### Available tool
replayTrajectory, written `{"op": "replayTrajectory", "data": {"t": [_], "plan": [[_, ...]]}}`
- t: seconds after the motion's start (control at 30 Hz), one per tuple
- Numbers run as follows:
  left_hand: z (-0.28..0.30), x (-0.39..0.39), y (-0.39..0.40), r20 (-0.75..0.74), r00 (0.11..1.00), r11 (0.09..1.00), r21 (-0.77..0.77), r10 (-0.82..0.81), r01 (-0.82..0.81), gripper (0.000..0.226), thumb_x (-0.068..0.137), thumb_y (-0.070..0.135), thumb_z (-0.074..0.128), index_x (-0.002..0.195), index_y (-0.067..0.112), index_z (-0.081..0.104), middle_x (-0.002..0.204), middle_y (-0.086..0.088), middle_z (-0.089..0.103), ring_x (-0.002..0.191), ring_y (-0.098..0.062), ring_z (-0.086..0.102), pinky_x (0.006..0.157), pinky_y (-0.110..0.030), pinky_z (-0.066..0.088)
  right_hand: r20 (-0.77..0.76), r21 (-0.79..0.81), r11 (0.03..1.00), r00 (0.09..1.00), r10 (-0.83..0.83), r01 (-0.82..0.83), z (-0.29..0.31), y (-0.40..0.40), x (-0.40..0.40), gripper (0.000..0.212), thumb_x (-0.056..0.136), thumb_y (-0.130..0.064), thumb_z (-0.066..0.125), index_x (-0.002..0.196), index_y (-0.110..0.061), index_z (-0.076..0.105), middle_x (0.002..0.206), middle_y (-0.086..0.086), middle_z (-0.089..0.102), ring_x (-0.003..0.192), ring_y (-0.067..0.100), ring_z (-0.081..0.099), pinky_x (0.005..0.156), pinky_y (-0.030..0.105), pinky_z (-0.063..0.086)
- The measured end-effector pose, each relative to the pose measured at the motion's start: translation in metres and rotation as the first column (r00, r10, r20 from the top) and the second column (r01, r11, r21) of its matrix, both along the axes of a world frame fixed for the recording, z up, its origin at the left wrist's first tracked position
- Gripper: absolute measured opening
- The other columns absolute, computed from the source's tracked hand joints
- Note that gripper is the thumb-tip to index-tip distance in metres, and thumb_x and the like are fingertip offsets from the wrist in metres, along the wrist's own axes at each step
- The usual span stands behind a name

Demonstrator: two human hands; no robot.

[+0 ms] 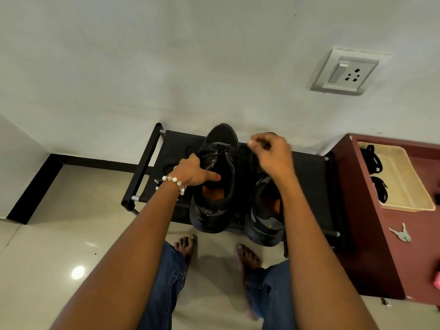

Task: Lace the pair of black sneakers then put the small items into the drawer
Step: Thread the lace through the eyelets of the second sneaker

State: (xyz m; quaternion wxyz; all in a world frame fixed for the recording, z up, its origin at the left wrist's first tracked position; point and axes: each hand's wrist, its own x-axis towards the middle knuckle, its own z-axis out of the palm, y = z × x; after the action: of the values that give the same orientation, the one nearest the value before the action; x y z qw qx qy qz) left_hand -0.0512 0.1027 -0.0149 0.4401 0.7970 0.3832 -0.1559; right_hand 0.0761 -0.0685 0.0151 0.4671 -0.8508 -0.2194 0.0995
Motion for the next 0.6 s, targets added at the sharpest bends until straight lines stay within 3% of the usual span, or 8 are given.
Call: {"op": "replayTrajectory", "data": {"t": [0.07,0.17,0.27,0.37,0.4,0.47,0.53,0.6], "plan": [[-0.001,-0.001,0.0,0.032,0.999,1.0,-0.022,0.009,-0.009,0.129,0.029,0.065,0.079,0.14,0.013,0.036,0.134,-0.01,0.05,0.118,-0.031,0.052,0.097,-0.047,0.049,0.127,-0.363,0.91,0.958,0.259,-0.198,-0.01,0.016,-0.009,0.025,0.091,-0.021,0.067,0.111,-0.008,0.071,0.103,0.009,0.072,0.101,0.024,0.064,0.094,0.035,0.049],[-0.001,-0.001,0.001,0.065,0.998,1.0,-0.028,0.008,-0.006,0.125,0.033,0.064,0.08,0.139,0.015,0.035,0.131,-0.01,0.051,0.116,-0.03,0.053,0.096,-0.047,0.049,0.11,-0.465,0.864,0.955,0.274,-0.194,-0.017,0.026,-0.018,0.016,0.092,-0.018,0.064,0.1,-0.007,0.073,0.099,0.012,0.072,0.098,0.03,0.065,0.088,0.04,0.053],[-0.001,0.0,0.001,0.093,0.996,0.999,-0.044,-0.012,0.016,0.124,0.037,0.063,0.082,0.141,0.017,0.034,0.134,-0.009,0.051,0.119,-0.03,0.052,0.099,-0.047,0.048,0.027,-0.254,0.963,0.995,0.097,-0.087,-0.012,0.016,-0.012,0.012,0.092,-0.016,0.064,0.091,-0.008,0.073,0.09,0.004,0.07,0.085,0.017,0.063,0.08,0.029,0.049],[-0.001,0.001,0.001,0.116,0.993,0.998,-0.062,-0.024,0.031,0.117,0.048,0.055,0.086,0.144,0.019,0.031,0.136,-0.009,0.05,0.123,-0.029,0.05,0.102,-0.048,0.045,-0.307,0.2,0.968,0.948,-0.086,0.153,-0.004,0.001,-0.002,0.012,0.093,-0.018,0.062,0.088,-0.014,0.072,0.091,0.001,0.072,0.086,0.015,0.064,0.075,0.029,0.05],[-0.001,0.001,0.001,0.121,0.992,0.997,-0.069,-0.02,0.029,0.121,0.043,0.058,0.086,0.144,0.021,0.031,0.137,-0.008,0.05,0.123,-0.029,0.05,0.103,-0.047,0.045,-0.445,0.407,0.875,0.893,-0.061,0.263,0.001,-0.004,0.001,0.014,0.094,-0.017,0.059,0.085,-0.015,0.069,0.092,0.003,0.073,0.085,0.014,0.064,0.067,0.027,0.046],[0.0,0.002,0.001,0.141,0.99,0.995,-0.1,0.0,0.014,0.118,0.046,0.056,0.086,0.145,0.022,0.032,0.136,-0.005,0.051,0.123,-0.027,0.05,0.103,-0.046,0.045,-0.632,0.699,0.544,0.758,0.164,0.465,0.011,-0.017,0.006,0.017,0.097,-0.018,0.049,0.085,-0.018,0.061,0.097,0.006,0.073,0.089,0.016,0.065,0.058,0.024,0.037],[-0.003,0.003,0.002,0.172,0.985,0.991,-0.132,0.026,-0.003,0.101,0.058,0.045,0.088,0.142,0.022,0.037,0.133,-0.003,0.054,0.121,-0.026,0.052,0.103,-0.045,0.045,-0.658,0.753,0.288,0.677,0.33,0.592,0.016,-0.028,0.01,0.02,0.099,-0.022,0.043,0.083,-0.021,0.054,0.091,0.005,0.072,0.085,0.019,0.067,0.057,0.024,0.036],[-0.005,0.005,0.003,0.191,0.981,0.99,-0.14,0.034,-0.007,0.092,0.062,0.04,0.088,0.139,0.023,0.041,0.129,-0.003,0.057,0.119,-0.025,0.054,0.103,-0.045,0.045,-0.683,0.731,0.309,0.661,0.312,0.609,0.013,-0.027,0.011,0.021,0.099,-0.023,0.045,0.081,-0.021,0.055,0.072,0.0,0.062,0.061,0.014,0.055,0.055,0.023,0.033]]}}
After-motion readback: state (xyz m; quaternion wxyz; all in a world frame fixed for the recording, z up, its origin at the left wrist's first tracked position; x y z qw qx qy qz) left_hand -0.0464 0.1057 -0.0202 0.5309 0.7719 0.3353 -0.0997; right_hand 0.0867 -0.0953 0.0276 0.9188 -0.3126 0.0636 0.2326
